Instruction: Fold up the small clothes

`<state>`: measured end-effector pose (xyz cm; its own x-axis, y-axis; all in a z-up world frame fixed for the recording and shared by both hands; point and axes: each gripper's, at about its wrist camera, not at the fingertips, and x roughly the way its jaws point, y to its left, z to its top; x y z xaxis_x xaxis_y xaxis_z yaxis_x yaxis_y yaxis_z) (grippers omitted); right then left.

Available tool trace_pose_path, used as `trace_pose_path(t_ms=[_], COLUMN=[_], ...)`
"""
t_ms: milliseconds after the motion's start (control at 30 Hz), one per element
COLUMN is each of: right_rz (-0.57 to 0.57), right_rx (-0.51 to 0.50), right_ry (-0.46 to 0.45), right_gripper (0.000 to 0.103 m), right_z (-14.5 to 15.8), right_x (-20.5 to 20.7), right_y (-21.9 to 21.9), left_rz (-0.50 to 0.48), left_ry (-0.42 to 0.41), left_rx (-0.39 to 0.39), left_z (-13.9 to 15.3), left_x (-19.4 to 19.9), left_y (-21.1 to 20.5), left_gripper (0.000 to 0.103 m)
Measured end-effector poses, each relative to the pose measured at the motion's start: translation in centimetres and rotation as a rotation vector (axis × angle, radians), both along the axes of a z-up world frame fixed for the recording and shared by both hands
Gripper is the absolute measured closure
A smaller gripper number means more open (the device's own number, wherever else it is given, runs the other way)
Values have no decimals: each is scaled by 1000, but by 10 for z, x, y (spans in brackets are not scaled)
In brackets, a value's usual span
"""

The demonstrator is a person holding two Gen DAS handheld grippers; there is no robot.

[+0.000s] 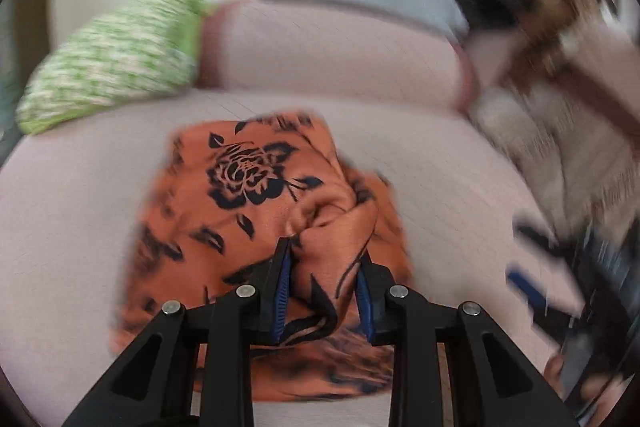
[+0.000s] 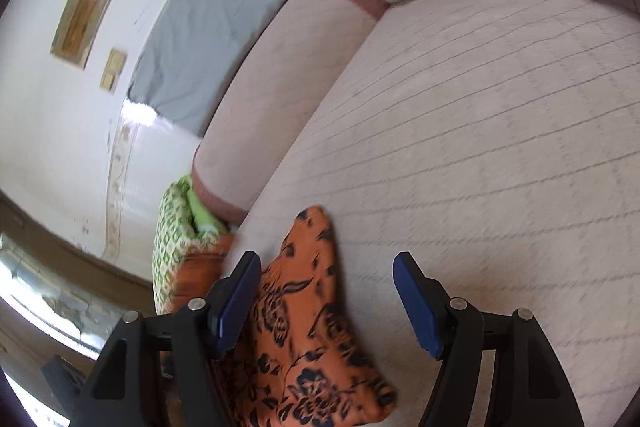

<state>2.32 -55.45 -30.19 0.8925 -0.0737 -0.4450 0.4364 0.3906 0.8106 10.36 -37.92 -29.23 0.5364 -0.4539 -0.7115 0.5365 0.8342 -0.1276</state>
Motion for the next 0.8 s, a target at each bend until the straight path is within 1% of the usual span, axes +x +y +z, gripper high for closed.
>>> trace_pose_path(t_ms=[33, 67, 100, 133, 200, 233, 267, 300, 333, 367, 400, 433, 467, 533, 600, 633, 700, 733, 800], right_rz=[-14, -22, -25, -19, 3, 28, 68, 101, 149, 186, 219, 250, 282, 330, 348, 352, 372, 386, 403], right_rx=[1, 0, 0, -1, 0, 2, 2, 0, -2, -3, -4, -8, -17, -51, -118, -134, -144, -137, -122], right_ry=[-4, -7, -13, -18, -15, -17, -24, -30, -35, -39, -40, -38, -28, 1, 42, 58, 112, 145, 210], right_gripper=[31, 31, 31, 31, 31, 31, 30, 29, 28, 28, 28, 28, 28, 28, 27, 27, 27, 27, 27], right_z=[-1, 0, 0, 0, 1, 1, 4, 5, 8, 10, 12, 13, 14, 16, 20, 18, 10, 3, -10], right_x=[-3, -4, -5, -4, 2, 8, 16, 21, 31, 40, 48, 58, 68, 86, 108, 113, 134, 145, 161], right_y=[-7, -12, -15, -18, -17, -14, -9, -5, 2, 9, 17, 25, 32, 44, 52, 53, 54, 55, 58], left_rz=[-33, -47, -67, -90, -171, -206, -218, -210, -189, -151, -126, -99, -64, 18, 95, 112, 103, 91, 75], left_ry=[41, 69, 82, 77, 66, 42, 4, -76, -138, -197, -218, -219, -205, -113, -55, -21, 48, 82, 125], left_rx=[38, 62, 62, 39, -26, -60, -82, -105, -107, -93, -80, -68, -59, -89, -93, -88, -59, -66, -109], left_z=[-16, -27, -33, -32, -15, -2, 7, 21, 29, 34, 35, 33, 30, 16, 0, -10, -34, -40, -43], left_x=[-3, -4, -7, -9, -15, -19, -22, -25, -26, -21, -12, -1, 9, 42, 58, 65, 76, 81, 84], left_y=[-12, -16, -13, -7, 13, 26, 38, 56, 70, 85, 96, 104, 110, 131, 143, 147, 147, 148, 152], left_gripper=[73, 66, 64, 60, 48, 34, 22, 18, 13, 13, 13, 13, 13, 13, 13, 13, 13, 13, 13])
